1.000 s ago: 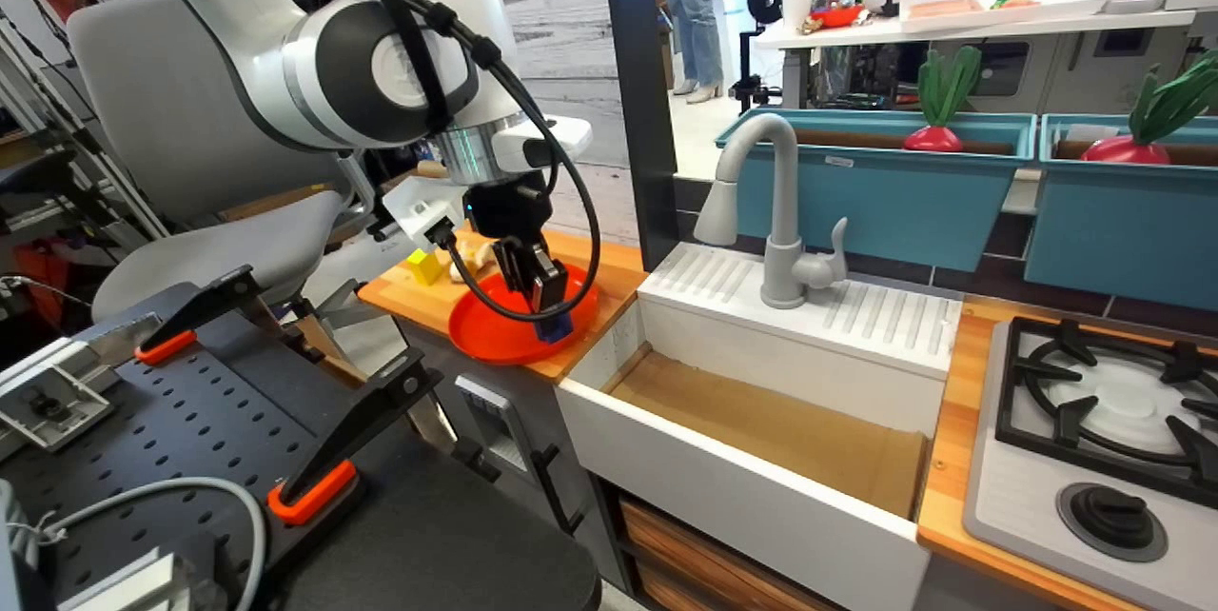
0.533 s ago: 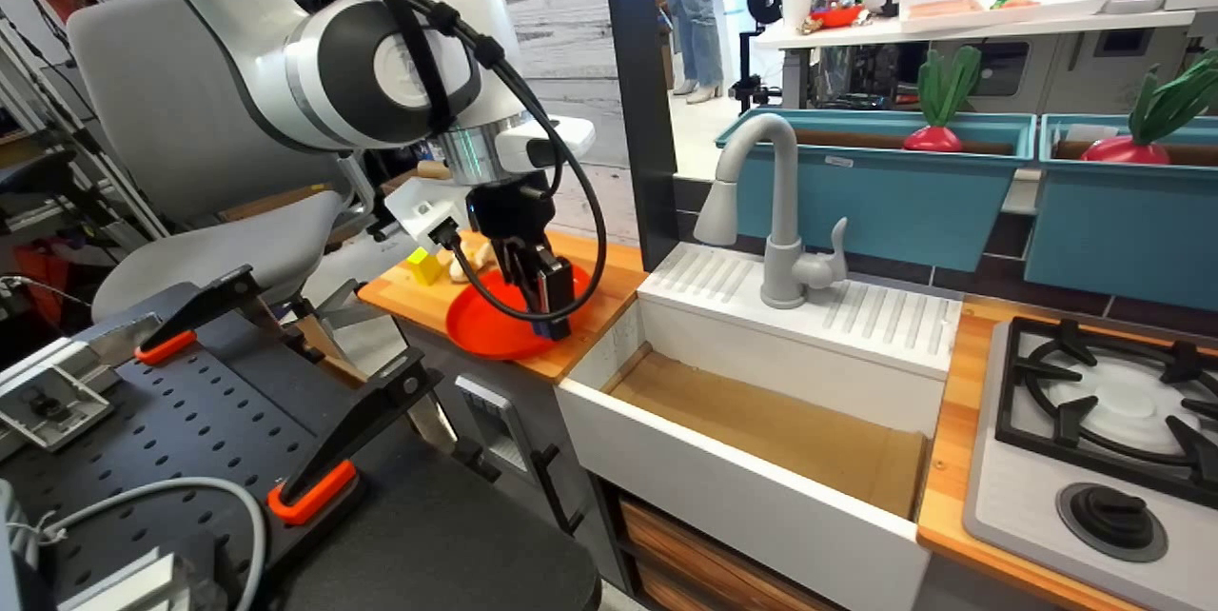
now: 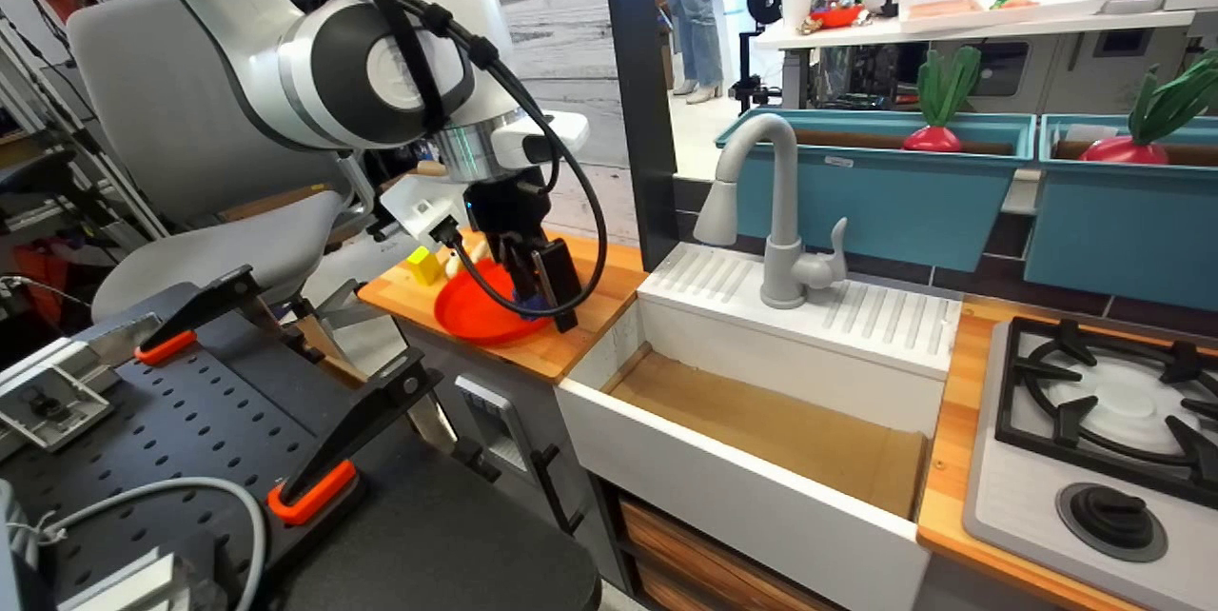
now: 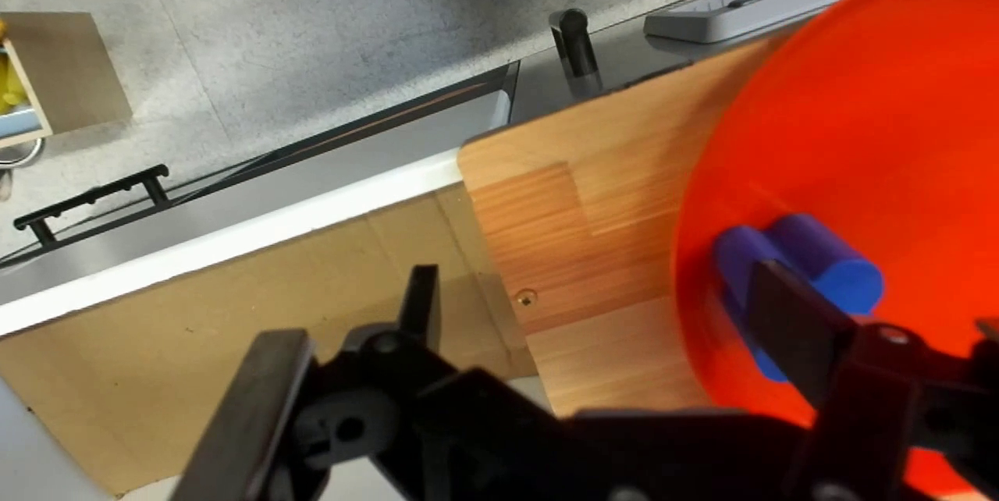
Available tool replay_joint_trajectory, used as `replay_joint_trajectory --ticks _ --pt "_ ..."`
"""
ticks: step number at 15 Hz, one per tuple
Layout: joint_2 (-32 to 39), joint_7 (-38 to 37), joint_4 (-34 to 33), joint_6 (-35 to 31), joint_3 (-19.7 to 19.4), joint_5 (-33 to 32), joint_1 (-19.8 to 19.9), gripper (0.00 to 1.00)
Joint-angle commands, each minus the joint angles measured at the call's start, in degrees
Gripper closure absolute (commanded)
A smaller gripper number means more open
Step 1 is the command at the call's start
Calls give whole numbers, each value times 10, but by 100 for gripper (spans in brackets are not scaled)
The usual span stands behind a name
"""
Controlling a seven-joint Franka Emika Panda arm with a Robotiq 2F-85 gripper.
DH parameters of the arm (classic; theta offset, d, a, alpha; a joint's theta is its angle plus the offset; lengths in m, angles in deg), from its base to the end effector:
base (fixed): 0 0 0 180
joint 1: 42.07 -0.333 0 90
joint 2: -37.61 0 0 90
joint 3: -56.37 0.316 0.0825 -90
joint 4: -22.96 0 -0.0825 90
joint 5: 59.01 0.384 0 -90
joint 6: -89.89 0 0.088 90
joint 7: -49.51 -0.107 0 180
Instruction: Remove the blue block from the orange plate
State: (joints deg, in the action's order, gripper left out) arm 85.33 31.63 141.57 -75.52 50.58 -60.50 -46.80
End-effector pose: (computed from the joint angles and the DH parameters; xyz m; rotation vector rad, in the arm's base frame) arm 0.5475 -0.0137 0.0247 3.0308 -0.4162 -0.0016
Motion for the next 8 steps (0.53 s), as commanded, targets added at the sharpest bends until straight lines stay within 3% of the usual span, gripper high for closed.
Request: replay_joint_trajectory --ticks 1,8 --pt "-22 37 27 -28 27 27 18 0" --pt "-32 56 37 -50 52 41 23 0"
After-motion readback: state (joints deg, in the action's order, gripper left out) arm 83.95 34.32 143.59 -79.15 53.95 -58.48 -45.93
